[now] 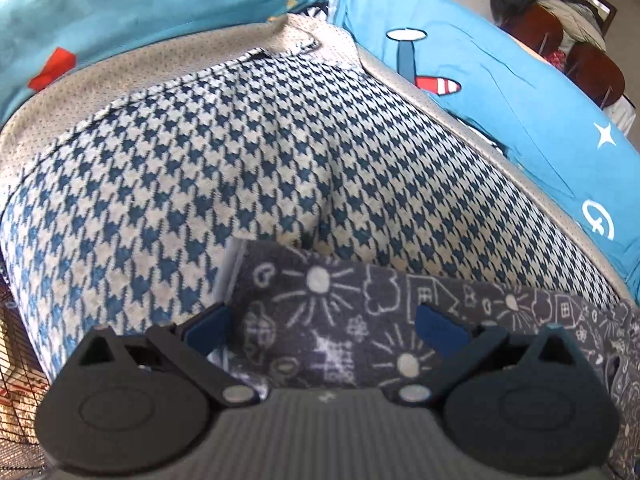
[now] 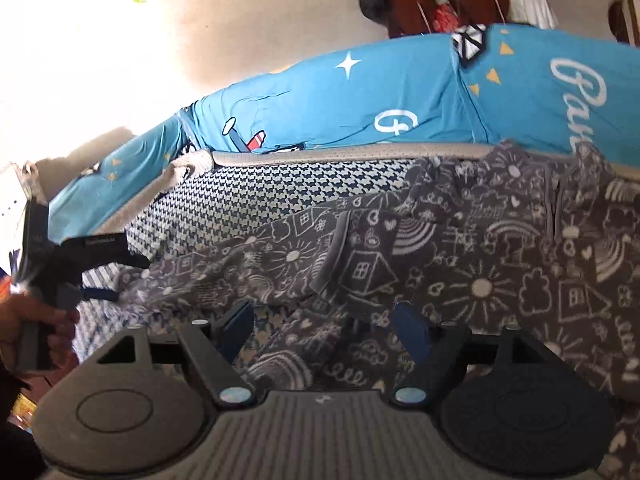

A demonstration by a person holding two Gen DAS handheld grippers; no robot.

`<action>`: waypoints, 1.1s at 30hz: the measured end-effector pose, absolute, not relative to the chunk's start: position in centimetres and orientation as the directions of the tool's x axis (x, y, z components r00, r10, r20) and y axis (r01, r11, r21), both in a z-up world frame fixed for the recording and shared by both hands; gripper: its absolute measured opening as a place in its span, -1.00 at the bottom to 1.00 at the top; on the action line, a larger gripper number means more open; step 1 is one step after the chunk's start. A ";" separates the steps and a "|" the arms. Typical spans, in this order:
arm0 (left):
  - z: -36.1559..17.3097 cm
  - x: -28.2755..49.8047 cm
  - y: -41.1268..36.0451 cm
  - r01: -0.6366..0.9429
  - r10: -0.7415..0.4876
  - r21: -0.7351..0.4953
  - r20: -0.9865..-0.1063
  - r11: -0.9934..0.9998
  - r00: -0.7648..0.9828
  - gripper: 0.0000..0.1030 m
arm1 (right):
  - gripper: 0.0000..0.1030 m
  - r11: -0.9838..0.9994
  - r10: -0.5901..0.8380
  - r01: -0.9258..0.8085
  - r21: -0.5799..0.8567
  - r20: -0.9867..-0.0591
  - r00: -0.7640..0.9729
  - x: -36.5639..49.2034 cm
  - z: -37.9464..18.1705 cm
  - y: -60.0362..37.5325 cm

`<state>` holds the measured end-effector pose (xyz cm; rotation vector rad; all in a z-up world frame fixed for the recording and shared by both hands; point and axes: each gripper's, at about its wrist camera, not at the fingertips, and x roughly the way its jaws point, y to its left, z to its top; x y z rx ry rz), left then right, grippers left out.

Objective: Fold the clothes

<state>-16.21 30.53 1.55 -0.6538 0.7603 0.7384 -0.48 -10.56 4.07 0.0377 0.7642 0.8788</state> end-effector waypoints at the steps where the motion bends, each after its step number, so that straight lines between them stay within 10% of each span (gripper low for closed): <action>1: 1.7 -16.4 30.6 -0.785 0.353 -0.248 -0.788 0.567 0.504 1.00 | 0.51 0.656 0.708 -0.668 0.351 -0.594 0.383 -0.3 4.0 -10.7; 17: -0.2 -15.7 30.9 -0.794 0.372 -0.216 -0.794 0.568 0.481 0.91 | 0.51 0.682 0.684 -0.598 0.421 -0.658 0.316 0.3 2.8 -10.8; 20: 0.4 -15.1 30.3 -0.750 0.331 -0.280 -0.766 0.600 0.551 -0.04 | 0.51 0.685 0.683 -0.590 0.428 -0.660 0.314 0.5 2.6 -10.9; 24: 1.5 -13.6 28.3 -0.650 0.243 -0.363 -0.719 0.668 0.651 -0.42 | 0.51 0.691 0.680 -0.578 0.434 -0.662 0.315 0.7 2.3 -11.0; 33: 4.9 -8.6 21.0 -0.350 -0.003 -0.499 -0.578 0.793 0.816 -0.19 | 0.51 0.688 0.683 -0.574 0.444 -0.664 0.306 1.0 2.0 -10.9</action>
